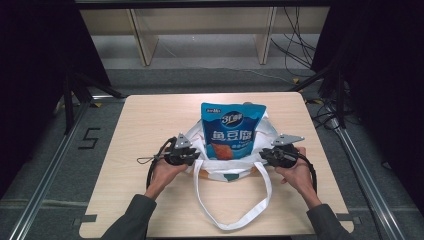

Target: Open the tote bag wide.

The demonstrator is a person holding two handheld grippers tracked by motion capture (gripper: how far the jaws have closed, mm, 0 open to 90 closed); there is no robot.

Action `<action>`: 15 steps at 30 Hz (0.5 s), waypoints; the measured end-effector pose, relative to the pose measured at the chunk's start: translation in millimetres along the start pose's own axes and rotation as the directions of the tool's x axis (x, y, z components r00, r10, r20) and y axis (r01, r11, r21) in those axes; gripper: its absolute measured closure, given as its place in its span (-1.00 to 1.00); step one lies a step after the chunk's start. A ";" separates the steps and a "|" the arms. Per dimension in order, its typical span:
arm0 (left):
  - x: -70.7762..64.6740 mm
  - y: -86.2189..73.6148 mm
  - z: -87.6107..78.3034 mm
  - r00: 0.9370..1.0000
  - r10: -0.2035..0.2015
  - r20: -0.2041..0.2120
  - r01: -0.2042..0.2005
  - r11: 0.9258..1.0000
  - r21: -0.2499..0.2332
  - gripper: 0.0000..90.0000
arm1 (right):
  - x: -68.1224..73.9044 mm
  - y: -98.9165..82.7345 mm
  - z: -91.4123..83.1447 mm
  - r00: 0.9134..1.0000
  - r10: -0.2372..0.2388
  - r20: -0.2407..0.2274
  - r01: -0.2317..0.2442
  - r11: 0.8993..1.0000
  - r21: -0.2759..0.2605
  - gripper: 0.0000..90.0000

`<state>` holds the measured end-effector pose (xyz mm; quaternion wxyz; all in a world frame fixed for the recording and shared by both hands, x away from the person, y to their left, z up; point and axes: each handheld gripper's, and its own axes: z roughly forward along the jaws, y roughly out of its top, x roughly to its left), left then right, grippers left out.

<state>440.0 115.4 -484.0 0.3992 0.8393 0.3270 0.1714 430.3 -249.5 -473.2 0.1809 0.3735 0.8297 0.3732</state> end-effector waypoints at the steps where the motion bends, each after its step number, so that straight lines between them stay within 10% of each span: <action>1: 0.6 1.4 -1.7 1.000 0.027 -0.008 -0.027 1.000 0.002 0.56 | 0.8 -0.3 -1.9 1.000 0.008 -0.006 -0.008 1.000 0.010 0.66; 4: 0.0 2.5 -2.9 1.000 -0.029 0.010 0.030 0.999 -0.026 0.48 | -1.8 0.9 -4.9 1.000 0.011 0.005 -0.011 1.000 -0.017 0.56; 15: 4.5 7.9 -18.7 0.999 -0.039 -0.027 0.038 0.998 -0.050 0.08 | -3.4 8.1 -16.8 0.998 0.055 0.017 -0.054 0.997 -0.058 0.19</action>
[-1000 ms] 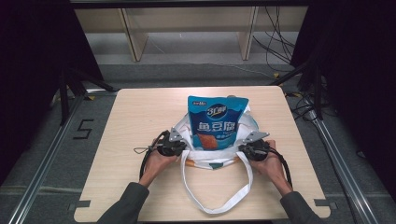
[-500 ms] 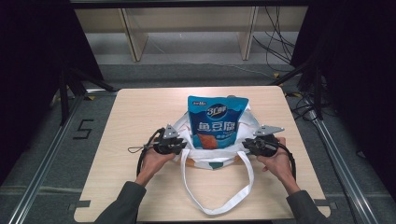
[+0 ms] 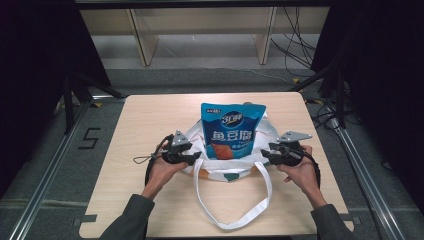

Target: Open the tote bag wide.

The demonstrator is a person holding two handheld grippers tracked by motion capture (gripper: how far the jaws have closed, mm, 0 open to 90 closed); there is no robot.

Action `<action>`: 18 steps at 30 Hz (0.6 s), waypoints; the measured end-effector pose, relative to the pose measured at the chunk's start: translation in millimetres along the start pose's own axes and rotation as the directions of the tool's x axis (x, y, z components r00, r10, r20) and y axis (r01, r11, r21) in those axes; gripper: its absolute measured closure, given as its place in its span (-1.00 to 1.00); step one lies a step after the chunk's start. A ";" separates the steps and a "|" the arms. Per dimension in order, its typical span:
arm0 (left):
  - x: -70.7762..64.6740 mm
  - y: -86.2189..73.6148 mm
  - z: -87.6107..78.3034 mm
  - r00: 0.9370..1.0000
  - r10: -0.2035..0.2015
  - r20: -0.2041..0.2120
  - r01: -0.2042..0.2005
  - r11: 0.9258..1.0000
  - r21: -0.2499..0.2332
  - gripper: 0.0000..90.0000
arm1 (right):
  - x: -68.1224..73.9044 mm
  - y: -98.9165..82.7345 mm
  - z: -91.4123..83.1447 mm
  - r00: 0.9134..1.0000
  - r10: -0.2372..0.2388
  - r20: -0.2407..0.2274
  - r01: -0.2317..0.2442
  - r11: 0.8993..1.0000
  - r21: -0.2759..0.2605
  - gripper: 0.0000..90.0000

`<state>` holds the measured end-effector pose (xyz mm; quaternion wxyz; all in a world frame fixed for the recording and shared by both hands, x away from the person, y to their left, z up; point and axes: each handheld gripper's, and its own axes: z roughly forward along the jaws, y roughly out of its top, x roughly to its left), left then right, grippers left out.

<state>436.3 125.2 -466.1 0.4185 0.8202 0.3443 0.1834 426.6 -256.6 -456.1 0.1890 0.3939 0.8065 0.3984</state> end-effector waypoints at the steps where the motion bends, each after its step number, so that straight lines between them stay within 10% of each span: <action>1: 2.3 0.1 -3.8 1.000 -0.016 -0.001 0.016 1.000 -0.005 0.07 | 3.1 0.2 -1.7 0.999 0.035 0.003 -0.035 0.999 0.002 0.15; 18: 3.7 -7.2 -32.7 0.994 -0.106 0.006 0.106 0.994 -0.025 -0.24 | 1.6 4.0 -19.1 0.999 0.042 0.001 -0.042 0.999 -0.029 0.01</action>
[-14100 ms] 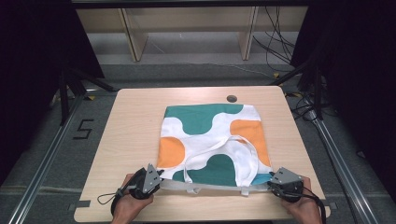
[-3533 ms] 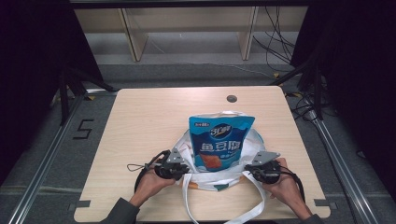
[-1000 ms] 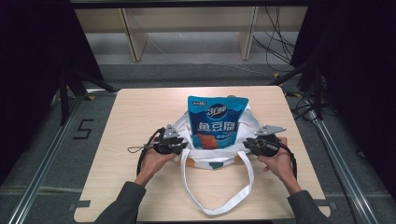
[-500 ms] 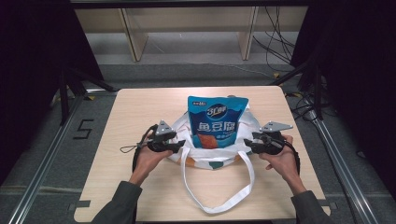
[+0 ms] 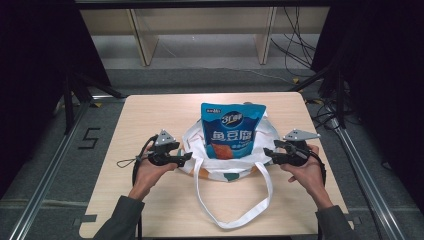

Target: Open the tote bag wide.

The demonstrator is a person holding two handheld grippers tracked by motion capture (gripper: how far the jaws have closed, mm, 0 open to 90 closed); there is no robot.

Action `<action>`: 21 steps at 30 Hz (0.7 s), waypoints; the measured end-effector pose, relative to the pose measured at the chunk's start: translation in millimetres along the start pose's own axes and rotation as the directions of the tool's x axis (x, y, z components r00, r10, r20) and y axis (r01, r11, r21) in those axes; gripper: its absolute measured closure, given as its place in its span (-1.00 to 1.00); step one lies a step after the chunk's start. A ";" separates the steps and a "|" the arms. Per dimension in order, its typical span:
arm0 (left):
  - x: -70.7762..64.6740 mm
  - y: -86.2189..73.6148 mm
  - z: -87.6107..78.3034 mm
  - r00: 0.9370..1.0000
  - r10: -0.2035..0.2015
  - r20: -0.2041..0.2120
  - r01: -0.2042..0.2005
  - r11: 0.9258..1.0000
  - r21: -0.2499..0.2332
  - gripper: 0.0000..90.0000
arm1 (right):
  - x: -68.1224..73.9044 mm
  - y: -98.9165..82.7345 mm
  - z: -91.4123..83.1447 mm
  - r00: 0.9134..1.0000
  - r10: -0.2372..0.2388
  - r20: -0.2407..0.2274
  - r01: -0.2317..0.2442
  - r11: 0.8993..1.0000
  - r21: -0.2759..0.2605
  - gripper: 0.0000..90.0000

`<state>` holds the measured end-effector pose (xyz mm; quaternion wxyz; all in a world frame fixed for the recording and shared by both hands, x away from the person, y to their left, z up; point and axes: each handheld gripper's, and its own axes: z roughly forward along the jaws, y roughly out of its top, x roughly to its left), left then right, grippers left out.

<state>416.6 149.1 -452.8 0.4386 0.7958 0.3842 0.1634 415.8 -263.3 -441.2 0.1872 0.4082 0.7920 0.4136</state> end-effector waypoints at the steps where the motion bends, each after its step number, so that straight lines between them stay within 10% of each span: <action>1: 0.3 -0.5 -2.4 1.000 0.022 0.000 -0.022 1.000 0.015 -0.25 | 0.4 -0.9 0.5 1.000 0.001 0.001 -0.001 1.000 -0.005 0.01; 21: -22.0 -25.8 -17.7 1.000 0.019 0.010 -0.019 1.000 0.019 -0.57 | 2.0 -5.3 -6.0 0.999 -0.035 -0.004 0.035 0.999 -0.008 -0.06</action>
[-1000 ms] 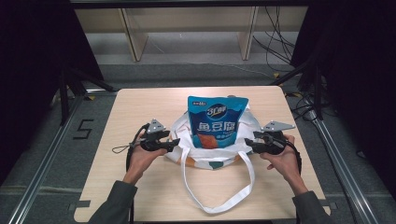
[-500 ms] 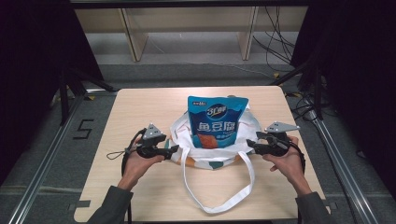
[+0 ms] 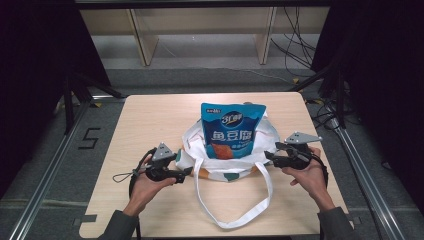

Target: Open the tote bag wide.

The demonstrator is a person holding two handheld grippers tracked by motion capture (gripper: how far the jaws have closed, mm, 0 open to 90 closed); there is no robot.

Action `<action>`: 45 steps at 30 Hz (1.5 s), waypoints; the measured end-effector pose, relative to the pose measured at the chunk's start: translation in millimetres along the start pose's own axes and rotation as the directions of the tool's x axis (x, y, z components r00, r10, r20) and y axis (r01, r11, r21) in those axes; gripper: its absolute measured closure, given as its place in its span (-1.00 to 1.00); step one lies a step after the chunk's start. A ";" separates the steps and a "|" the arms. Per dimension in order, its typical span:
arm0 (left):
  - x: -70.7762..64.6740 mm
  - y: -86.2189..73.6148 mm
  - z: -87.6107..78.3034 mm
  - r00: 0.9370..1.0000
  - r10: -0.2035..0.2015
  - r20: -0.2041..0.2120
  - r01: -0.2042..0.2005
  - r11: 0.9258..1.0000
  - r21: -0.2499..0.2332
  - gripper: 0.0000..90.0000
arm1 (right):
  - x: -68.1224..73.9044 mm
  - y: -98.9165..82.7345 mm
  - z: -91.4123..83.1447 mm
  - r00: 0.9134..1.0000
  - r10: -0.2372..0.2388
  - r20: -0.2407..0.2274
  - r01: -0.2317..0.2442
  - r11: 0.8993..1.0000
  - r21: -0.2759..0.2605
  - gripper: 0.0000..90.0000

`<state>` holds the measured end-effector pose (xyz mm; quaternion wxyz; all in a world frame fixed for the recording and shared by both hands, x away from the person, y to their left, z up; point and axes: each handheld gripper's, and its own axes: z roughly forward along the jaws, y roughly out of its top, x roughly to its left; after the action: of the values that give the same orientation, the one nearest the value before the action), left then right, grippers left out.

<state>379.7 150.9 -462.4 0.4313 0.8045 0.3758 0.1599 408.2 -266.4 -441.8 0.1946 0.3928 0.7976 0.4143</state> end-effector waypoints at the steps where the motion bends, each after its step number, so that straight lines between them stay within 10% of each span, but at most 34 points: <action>1: -0.4 -0.6 -0.5 1.000 0.009 -0.005 -0.009 1.000 -0.005 -0.61 | 1.1 0.1 -2.0 1.000 -0.003 -0.003 0.004 1.000 0.007 -0.07; 45: -27.8 -52.8 -24.3 1.000 0.023 0.000 -0.023 1.000 -0.012 -0.64 | 35.7 -55.3 -41.5 1.000 0.024 0.006 -0.024 0.999 0.033 -0.19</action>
<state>322.3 162.5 -489.5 0.4342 0.8061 0.3657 0.1669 334.1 -278.6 -462.2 0.1854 0.4068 0.7989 0.4024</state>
